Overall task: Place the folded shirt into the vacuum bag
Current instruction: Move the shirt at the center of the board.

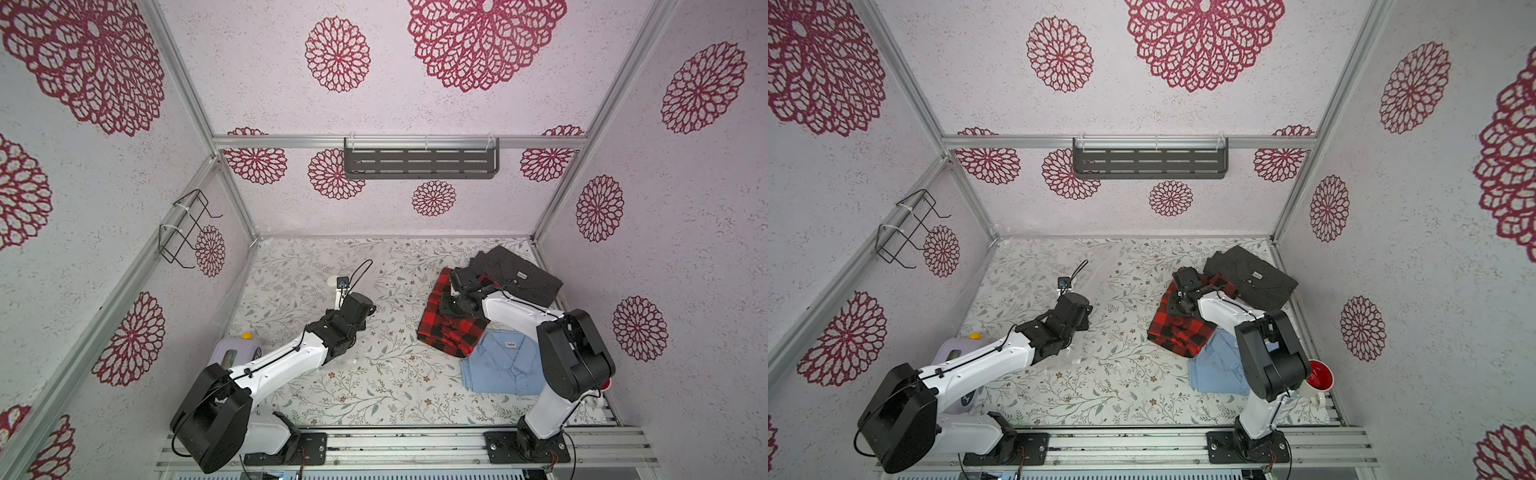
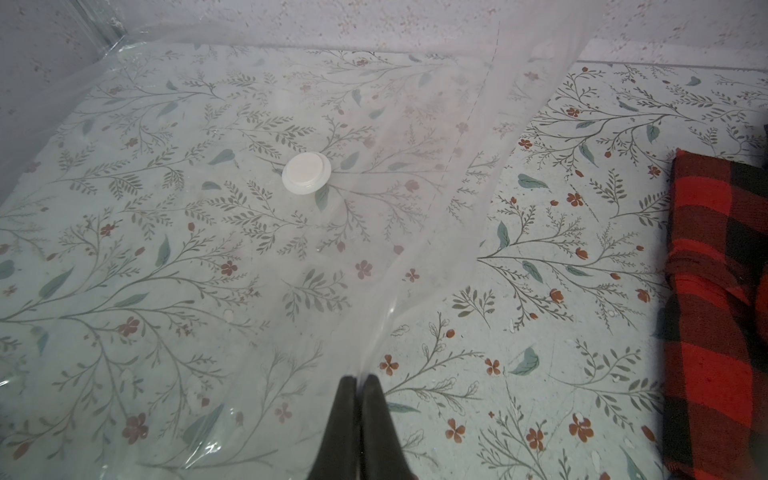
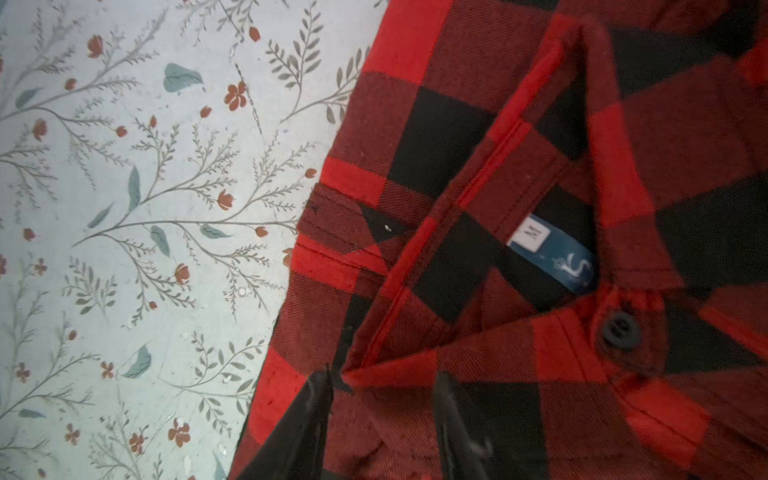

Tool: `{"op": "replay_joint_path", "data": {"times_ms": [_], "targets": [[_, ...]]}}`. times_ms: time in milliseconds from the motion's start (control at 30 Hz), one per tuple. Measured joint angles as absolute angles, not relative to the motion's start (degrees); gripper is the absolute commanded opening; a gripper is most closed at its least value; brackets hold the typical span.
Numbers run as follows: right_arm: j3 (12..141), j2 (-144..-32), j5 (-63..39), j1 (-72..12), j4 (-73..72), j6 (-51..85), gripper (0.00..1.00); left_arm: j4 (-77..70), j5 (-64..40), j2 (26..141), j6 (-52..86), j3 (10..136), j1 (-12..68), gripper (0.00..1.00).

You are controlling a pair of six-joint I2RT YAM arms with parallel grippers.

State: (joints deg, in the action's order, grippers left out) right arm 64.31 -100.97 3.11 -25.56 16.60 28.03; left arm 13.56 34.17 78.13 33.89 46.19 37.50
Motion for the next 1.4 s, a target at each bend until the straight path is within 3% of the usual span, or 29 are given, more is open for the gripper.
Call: {"op": "replay_joint_path", "data": {"times_ms": [467, 700, 833, 1033, 1100, 1400], "targets": [[69.52, -106.21, 10.11, -29.3, 21.91, 25.78, 0.0, 13.58, 34.17, 77.93, 33.89, 46.19, 37.5, 0.0], [68.93, -102.26, 10.33, -30.44, 22.39, 25.98, 0.0, 13.58, 34.2, 77.65, 33.89, 46.19, 37.5, 0.0], [68.88, -101.12, 10.35, -30.61, 22.17, 26.06, 0.24, 13.58, 34.2, 77.65, 33.89, 46.19, 37.5, 0.0], [69.12, -103.04, 10.52, -30.7, 22.94, 25.02, 0.3, 13.58, 34.2, 77.65, 33.89, 46.19, 37.5, 0.0], [69.43, -104.33, 10.5, -30.7, 23.09, 24.93, 0.3, 13.58, 34.2, 77.65, 33.89, 46.19, 37.5, 0.0], [69.52, -106.89, 10.9, -30.74, 23.11, 24.38, 0.06, 13.47, 33.58, 78.48, 33.65, 46.19, 37.5, 0.0]]}}
